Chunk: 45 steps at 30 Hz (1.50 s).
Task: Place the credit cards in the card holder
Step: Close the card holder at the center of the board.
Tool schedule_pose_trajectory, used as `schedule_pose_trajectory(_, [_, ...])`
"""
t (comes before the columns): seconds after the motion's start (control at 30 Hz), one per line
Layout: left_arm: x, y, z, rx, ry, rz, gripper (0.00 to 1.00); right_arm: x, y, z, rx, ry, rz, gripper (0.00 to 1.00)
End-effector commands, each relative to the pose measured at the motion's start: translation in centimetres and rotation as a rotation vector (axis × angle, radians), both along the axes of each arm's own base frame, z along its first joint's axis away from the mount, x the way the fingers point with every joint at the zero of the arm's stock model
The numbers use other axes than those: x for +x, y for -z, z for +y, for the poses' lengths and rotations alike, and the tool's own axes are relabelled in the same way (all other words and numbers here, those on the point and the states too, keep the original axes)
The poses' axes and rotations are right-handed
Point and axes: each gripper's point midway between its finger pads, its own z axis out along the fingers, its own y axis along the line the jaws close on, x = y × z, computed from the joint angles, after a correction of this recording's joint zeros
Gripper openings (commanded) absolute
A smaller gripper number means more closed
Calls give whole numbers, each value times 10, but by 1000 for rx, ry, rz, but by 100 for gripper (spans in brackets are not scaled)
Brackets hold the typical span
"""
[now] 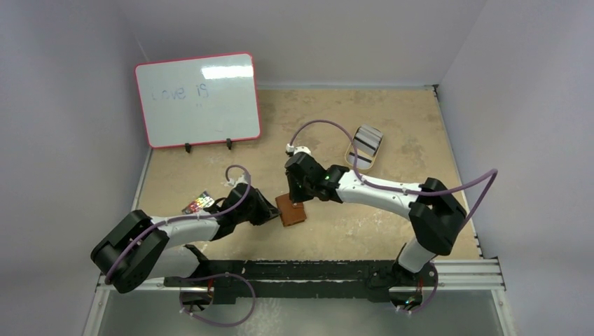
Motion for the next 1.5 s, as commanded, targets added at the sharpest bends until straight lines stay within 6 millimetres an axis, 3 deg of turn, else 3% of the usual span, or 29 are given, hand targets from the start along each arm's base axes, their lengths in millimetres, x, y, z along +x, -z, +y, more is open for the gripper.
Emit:
schedule_pose_trajectory(0.0, [13,-14,-2,1,-7,-56,18,13,2,-4,66,3,13,24])
schedule_pose_trajectory(0.43, [13,-11,-2,9,-5,-50,18,10,32,-5,52,-11,77,20])
schedule_pose_trajectory(1.47, [13,-10,-2,12,-2,-47,18,5,56,-15,-12,-28,107,16])
